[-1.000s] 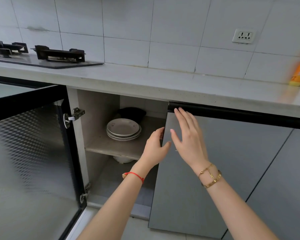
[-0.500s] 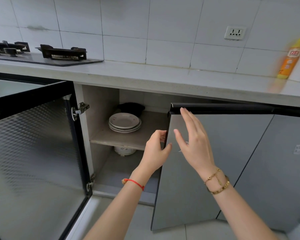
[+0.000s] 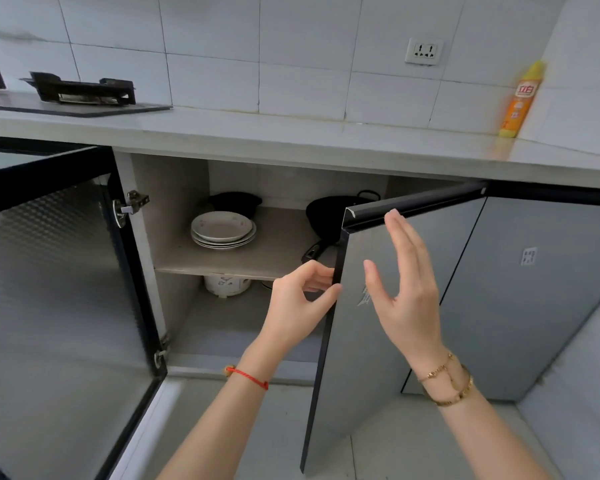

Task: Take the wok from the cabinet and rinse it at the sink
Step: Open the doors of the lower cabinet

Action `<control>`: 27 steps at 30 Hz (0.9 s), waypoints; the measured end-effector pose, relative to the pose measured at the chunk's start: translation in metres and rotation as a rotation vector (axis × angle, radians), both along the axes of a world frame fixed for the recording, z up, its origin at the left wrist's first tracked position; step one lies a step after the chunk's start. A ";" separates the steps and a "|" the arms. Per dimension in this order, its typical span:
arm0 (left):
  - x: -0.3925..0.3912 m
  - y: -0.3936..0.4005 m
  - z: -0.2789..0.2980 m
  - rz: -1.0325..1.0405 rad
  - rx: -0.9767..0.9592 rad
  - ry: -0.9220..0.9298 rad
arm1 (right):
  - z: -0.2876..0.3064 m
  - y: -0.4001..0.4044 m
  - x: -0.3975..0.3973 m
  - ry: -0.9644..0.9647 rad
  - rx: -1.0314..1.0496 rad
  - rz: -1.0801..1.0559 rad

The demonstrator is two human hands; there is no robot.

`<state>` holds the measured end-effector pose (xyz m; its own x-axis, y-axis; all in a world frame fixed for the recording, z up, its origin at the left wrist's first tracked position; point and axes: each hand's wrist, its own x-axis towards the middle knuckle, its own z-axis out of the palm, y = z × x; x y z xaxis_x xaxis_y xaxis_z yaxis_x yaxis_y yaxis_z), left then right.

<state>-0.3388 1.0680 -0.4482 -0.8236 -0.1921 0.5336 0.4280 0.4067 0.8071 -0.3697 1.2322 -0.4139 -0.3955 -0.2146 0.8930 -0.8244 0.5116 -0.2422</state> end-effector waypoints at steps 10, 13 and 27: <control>0.022 0.036 0.001 -0.261 0.057 -0.052 | 0.003 0.028 0.030 0.013 -0.004 -0.054; 0.026 0.052 -0.001 -0.322 0.076 -0.056 | 0.003 0.045 0.040 0.009 0.002 -0.082; 0.027 0.118 -0.005 -0.476 0.083 0.091 | 0.009 0.120 0.074 -0.027 0.081 -0.252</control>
